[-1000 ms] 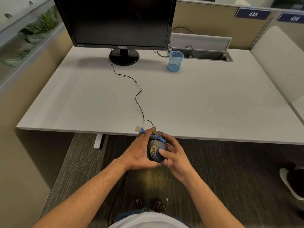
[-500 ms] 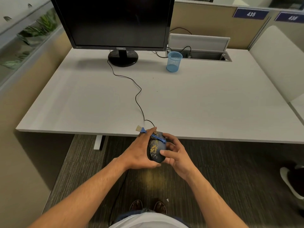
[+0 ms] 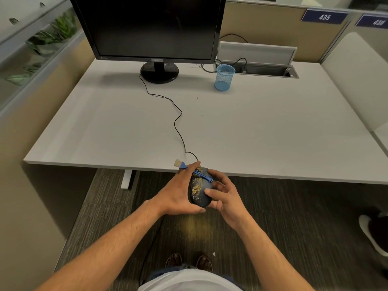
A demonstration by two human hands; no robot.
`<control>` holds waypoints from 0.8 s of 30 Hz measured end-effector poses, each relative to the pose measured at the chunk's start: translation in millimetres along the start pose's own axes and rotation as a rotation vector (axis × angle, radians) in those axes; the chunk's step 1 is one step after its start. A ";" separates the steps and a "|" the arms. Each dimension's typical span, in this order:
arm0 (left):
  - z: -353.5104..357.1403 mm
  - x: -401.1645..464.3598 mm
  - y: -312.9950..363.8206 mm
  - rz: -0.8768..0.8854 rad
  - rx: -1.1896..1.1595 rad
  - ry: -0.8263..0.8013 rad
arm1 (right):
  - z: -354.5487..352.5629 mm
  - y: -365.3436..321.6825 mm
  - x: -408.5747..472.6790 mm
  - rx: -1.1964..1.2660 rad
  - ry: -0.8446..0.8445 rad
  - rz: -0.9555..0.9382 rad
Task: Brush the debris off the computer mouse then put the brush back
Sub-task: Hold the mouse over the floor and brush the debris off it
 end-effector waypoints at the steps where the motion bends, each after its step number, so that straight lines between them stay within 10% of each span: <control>1: -0.1 -0.2 0.7 0.002 0.002 -0.001 | -0.5 0.0 0.1 -0.001 0.005 -0.002; 24: -36.5 -4.2 -1.1 -0.036 -0.300 0.375 | -3.3 6.8 -2.7 -0.017 0.011 -0.005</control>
Point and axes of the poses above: each hand's wrist, its own x-axis towards the middle knuckle, its own z-axis out of the palm, y = z × x, the point moved 8 cm from there along x, towards the middle knuckle
